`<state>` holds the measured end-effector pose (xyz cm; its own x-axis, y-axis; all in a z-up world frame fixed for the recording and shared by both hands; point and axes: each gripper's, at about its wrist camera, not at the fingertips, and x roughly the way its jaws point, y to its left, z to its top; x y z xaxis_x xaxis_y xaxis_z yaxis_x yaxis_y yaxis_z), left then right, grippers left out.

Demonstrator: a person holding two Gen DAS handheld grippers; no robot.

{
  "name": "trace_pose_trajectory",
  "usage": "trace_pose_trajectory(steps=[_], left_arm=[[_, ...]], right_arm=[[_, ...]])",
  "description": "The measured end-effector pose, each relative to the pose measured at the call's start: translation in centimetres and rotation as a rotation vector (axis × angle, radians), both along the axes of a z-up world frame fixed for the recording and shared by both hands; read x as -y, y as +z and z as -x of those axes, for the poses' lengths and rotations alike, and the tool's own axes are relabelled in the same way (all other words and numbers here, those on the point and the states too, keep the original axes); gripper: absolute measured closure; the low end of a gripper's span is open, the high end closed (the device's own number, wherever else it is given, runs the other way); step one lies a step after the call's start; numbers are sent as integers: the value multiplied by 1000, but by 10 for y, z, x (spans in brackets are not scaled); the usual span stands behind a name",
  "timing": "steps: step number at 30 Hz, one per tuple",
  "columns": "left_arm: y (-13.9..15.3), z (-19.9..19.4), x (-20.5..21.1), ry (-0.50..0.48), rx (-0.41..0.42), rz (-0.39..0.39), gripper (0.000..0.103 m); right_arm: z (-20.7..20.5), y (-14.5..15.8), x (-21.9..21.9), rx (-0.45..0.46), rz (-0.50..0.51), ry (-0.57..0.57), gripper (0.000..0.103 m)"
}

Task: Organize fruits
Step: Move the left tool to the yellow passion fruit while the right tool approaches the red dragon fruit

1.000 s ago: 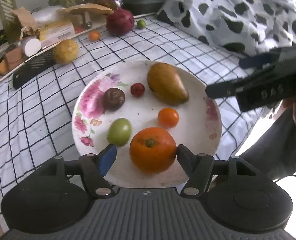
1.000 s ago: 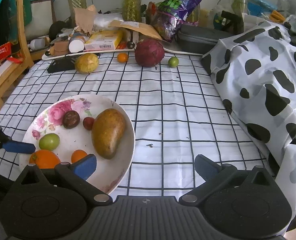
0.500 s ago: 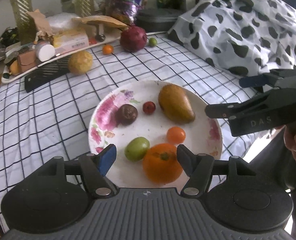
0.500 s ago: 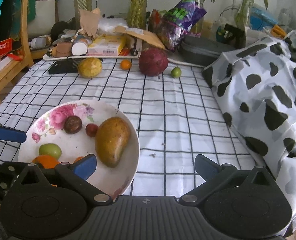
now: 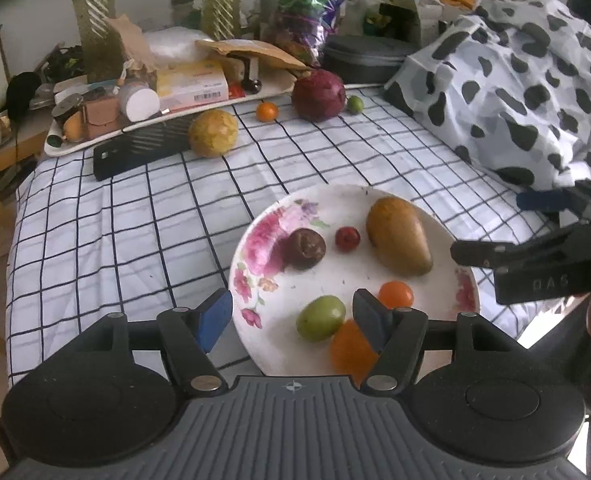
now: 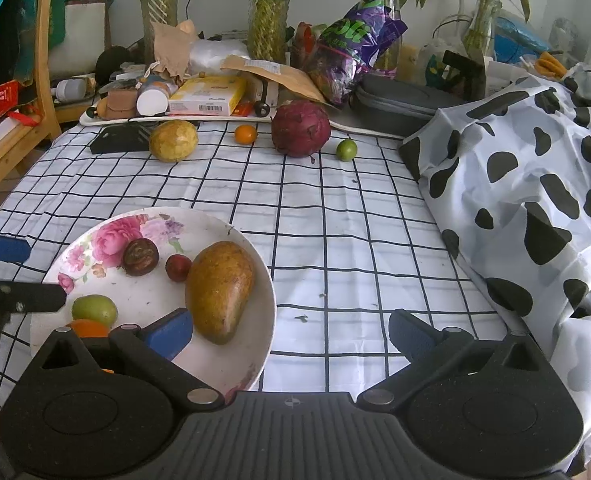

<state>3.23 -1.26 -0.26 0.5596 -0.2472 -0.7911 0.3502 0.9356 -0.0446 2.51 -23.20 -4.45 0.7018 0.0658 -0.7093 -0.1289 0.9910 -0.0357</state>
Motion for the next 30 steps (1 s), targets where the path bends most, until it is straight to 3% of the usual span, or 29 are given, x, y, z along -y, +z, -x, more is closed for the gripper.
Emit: trace_pose_trajectory(steps=[12,30], left_arm=[[9,-19,-1,17,76,-30,38],[6,-77,-4,14,104,-68,38]], right_arm=[[-22,-4,6,-13,-59,-27,0],[-84,4,19,32,-94,-45,0]])
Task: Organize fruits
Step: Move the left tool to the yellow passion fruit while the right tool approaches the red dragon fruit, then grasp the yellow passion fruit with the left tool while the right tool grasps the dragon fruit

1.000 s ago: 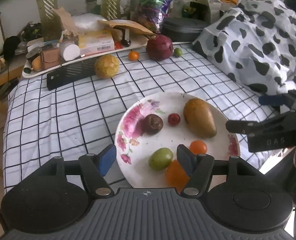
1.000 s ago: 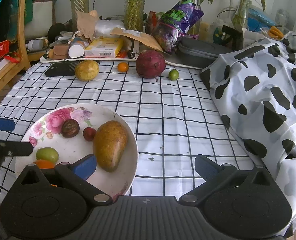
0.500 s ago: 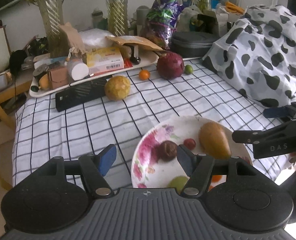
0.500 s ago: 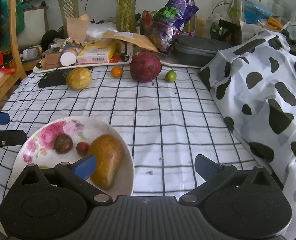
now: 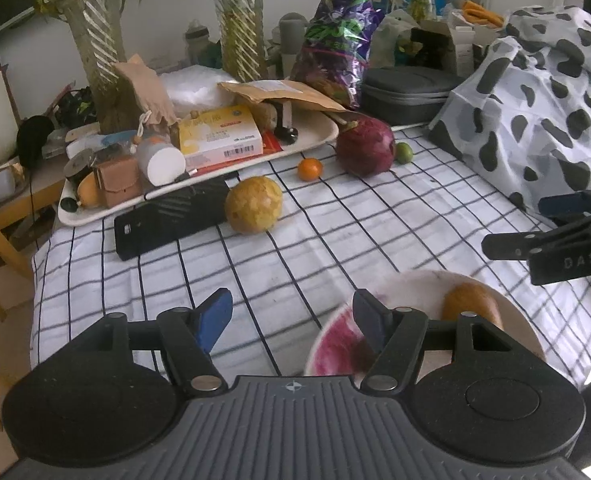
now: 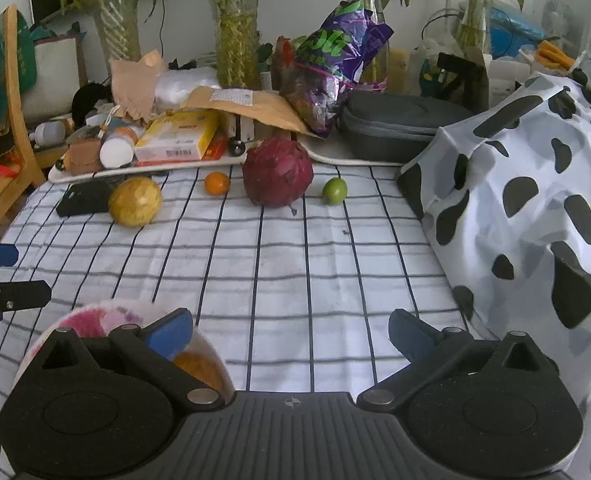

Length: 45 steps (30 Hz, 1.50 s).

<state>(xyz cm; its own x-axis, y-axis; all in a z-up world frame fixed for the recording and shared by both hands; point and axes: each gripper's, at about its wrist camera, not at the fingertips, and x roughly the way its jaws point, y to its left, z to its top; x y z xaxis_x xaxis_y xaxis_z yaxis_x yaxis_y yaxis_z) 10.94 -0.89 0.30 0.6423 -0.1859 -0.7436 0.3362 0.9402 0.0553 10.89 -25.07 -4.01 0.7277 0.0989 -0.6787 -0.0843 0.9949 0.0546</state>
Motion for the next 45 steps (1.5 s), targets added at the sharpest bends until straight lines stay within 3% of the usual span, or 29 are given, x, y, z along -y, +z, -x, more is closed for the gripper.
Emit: trace_pose_trajectory(steps=[16,28,40,43,45], left_arm=[[-16,-55,3,-31,72,-56,38],[-54,-96,12,-104,142,-140,38],[-79,-116,24,-186,186,-225,39],[-81,-118,23,-195,191,-209,48],[-82,-118,23,-199,201,-211,48]], right_arm=[[-59,0,-10,8,28,18,0],[-108,-21,-11,36,148,39,0],[-139,-36,-19,144,211,97,0],[-145,-39,-23,184,219,121,0],[-149,-41,-24,199,214,129,0]])
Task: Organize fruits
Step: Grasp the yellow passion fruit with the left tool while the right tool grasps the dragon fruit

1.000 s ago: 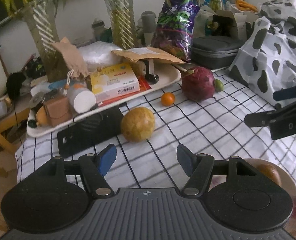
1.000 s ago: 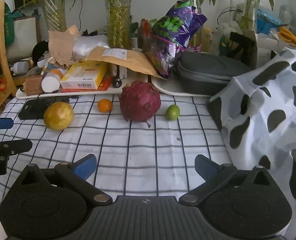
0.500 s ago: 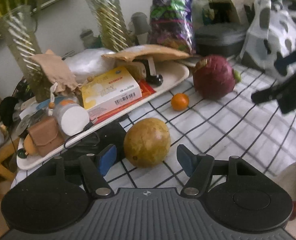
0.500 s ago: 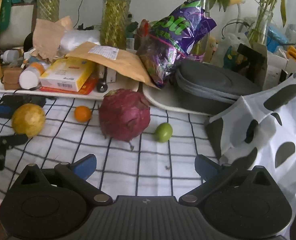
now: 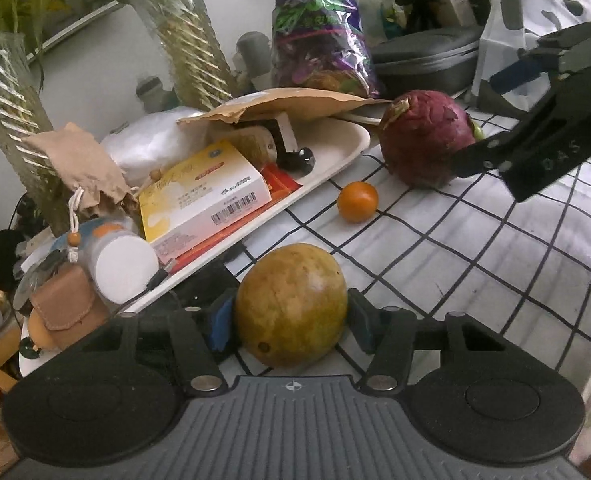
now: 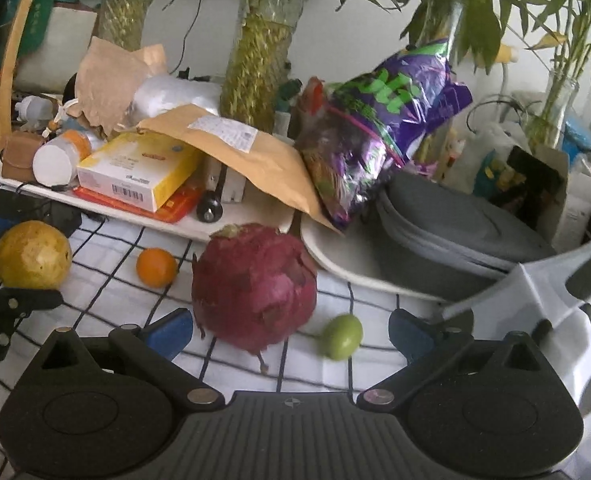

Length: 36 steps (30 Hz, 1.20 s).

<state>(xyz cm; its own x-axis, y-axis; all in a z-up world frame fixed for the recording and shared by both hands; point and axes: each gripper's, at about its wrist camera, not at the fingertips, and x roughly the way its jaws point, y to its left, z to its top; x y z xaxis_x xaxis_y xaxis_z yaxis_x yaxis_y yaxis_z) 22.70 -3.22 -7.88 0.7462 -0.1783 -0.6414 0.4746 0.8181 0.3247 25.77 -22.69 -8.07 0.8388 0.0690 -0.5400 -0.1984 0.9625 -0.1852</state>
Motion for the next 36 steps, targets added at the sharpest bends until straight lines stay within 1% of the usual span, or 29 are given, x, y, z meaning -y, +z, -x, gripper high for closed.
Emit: trace_pose_trajectory(steps=[3,6,11,13,15,16,19,22,26,29,32,36], left_arm=[[0,0,1,2,-2,1,48],[1,-2,0,4,-11,8,48],[4,-5,-1,23,-42,29,49],[4,-6,-1,25,-47,32,49],[5,-8,-2,31,-60,45,49],[6,-8,-3,34,-67,52,49],[9,-8,-4,33,-73,62,49],[16,-5,-4,33,-70,86,49],[29,0,-3,34,-55,106,49],[37,5,-4,33,-44,113,49],[47,11,-7,38,-43,141,49],[58,23,-7,31,-37,158,49]], right_arm=[[-7,-2,-3,10,-4,20,0],[-15,-2,-8,20,13,28,0],[-25,-8,-19,7,42,76,1],[-29,-13,-23,-8,62,90,10],[-33,-18,-26,-28,72,96,21],[-33,-19,-27,-19,84,87,25],[-33,-16,-23,-22,56,83,30],[-32,-10,-16,-21,9,62,31],[-23,4,-12,-1,-11,71,32],[-11,15,-9,12,-18,79,32],[3,24,-5,8,-36,85,32],[25,34,-3,17,-43,97,32]])
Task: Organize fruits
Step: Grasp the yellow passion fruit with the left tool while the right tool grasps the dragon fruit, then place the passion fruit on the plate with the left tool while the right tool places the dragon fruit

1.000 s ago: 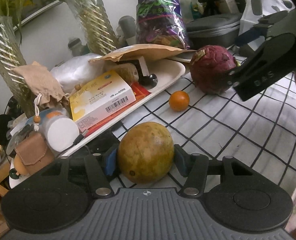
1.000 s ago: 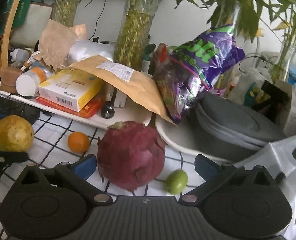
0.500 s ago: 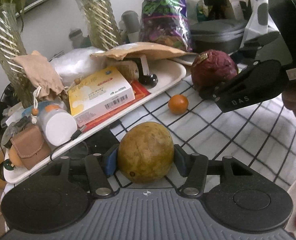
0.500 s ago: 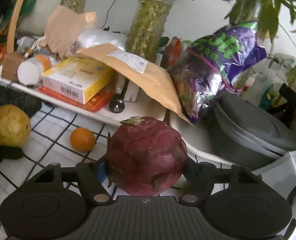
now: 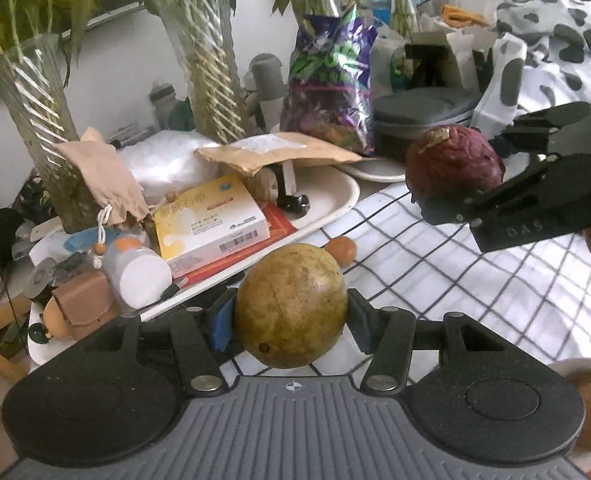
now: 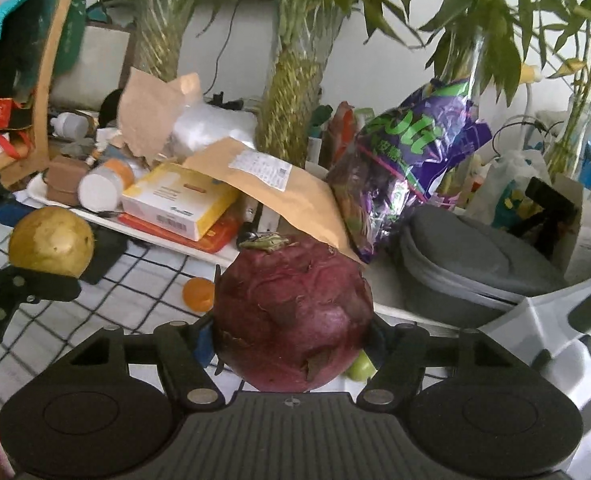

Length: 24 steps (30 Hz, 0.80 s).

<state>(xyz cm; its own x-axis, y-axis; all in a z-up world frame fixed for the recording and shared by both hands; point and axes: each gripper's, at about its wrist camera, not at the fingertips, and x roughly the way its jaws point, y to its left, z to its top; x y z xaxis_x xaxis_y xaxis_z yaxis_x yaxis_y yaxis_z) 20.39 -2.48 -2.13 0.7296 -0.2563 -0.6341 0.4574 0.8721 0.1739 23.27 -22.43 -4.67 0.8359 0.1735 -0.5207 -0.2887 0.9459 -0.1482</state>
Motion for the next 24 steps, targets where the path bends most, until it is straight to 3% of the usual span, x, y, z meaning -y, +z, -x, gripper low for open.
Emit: trace_pose_trajectory(steps=[8,15,24], left_arm=[[17,28,1,-28,6,25,49],[29,55,-6,-23,-15,66,49],[29,92,-6,-21,-79,54,49]], right_arm=[[43,20,10,-14,-94,8,32],[86,29,15,-6,-103,12,32],[126,32,14,-24,-136,5,31]])
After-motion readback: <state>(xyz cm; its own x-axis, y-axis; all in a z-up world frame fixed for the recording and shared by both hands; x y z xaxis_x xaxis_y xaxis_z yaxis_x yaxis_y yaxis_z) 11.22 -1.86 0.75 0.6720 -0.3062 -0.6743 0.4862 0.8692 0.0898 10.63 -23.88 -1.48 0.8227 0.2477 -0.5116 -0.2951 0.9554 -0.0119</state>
